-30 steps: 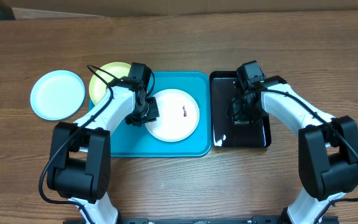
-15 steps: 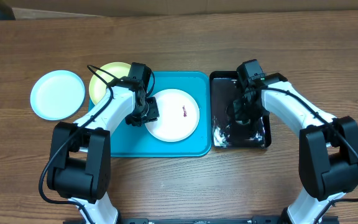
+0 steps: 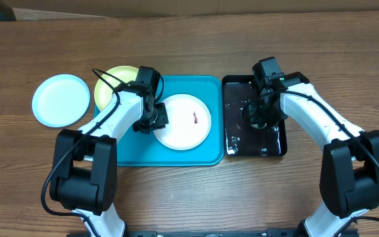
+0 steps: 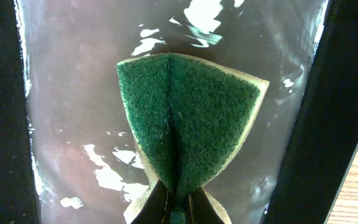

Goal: Clean dirty plates on tray and stack at the side
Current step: 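Lift the green sponge with right gripper toward the pink plate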

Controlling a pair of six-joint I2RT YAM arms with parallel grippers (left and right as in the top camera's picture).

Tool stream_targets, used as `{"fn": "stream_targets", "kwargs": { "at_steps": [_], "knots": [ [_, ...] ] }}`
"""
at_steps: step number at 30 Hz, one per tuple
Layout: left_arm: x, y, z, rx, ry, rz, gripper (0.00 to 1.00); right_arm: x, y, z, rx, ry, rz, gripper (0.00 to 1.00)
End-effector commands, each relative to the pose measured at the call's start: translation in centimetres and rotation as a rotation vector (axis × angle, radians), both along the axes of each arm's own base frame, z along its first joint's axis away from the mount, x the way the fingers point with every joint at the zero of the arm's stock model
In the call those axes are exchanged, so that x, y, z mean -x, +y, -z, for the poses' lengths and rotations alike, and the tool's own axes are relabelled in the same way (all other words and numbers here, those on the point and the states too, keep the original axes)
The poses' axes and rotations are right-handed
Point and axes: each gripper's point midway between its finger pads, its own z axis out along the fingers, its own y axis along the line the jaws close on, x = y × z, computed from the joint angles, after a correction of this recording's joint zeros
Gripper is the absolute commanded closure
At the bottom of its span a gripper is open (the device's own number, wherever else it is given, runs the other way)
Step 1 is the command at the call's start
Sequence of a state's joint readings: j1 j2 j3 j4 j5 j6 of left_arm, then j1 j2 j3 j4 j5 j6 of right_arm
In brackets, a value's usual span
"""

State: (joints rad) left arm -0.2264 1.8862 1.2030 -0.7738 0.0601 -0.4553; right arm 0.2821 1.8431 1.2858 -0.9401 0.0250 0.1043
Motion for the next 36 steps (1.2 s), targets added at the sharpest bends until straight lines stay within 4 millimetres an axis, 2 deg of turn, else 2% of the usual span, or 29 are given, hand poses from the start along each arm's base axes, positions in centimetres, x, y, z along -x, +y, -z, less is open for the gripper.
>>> {"fn": "stream_targets", "kwargs": {
  "at_steps": [1,5,10,15,22,24,26,27,29,31,32,34,36],
  "knots": [
    [0.0,0.0,0.4,0.003,0.011,0.011,0.77,-1.1,0.4,-1.9,-0.021,-0.059,0.000,0.96],
    [0.1,0.0,0.4,0.003,0.014,0.011,0.81,-1.1,0.4,-1.9,-0.022,-0.058,0.000,0.96],
    [0.1,0.0,0.4,0.003,0.014,0.011,0.96,-0.7,1.5,-1.9,-0.089,-0.037,-0.011,0.96],
    [0.0,0.0,0.4,0.003,0.014,0.011,0.96,-0.5,1.9,-1.6,-0.112,-0.030,-0.016,0.96],
    [0.0,0.0,0.4,0.003,0.013,0.011,0.96,-1.3,2.3,-1.7,-0.135,-0.059,0.039,0.96],
    [0.0,0.0,0.4,0.003,0.013,0.011,0.96,-1.4,1.0,-1.6,-0.059,-0.069,0.041,0.96],
    [0.1,0.0,0.4,0.003,0.014,0.011,0.96,-1.4,0.1,-1.5,-0.028,-0.071,0.115,0.96],
    [0.0,0.0,0.4,0.003,0.013,0.011,0.96,-1.2,0.7,-1.5,-0.067,-0.059,0.125,0.96],
    [0.0,0.0,0.4,0.003,0.013,0.011,0.96,-0.7,1.8,-1.6,-0.108,-0.038,0.027,0.96],
    [0.0,0.0,0.4,0.003,0.013,0.011,0.96,-0.6,-0.1,-1.5,-0.006,-0.041,0.084,0.96],
    [0.0,0.0,0.4,0.003,0.013,0.011,0.96,-0.7,-0.3,-1.5,-0.010,-0.041,0.136,0.96],
    [0.0,0.0,0.4,0.003,0.013,0.011,0.96,-0.4,1.2,-1.6,-0.089,-0.020,0.073,0.96],
    [0.0,0.0,0.4,0.003,0.012,0.011,0.96,-0.2,0.4,-1.8,-0.042,-0.014,0.070,0.96]
  ]
}}
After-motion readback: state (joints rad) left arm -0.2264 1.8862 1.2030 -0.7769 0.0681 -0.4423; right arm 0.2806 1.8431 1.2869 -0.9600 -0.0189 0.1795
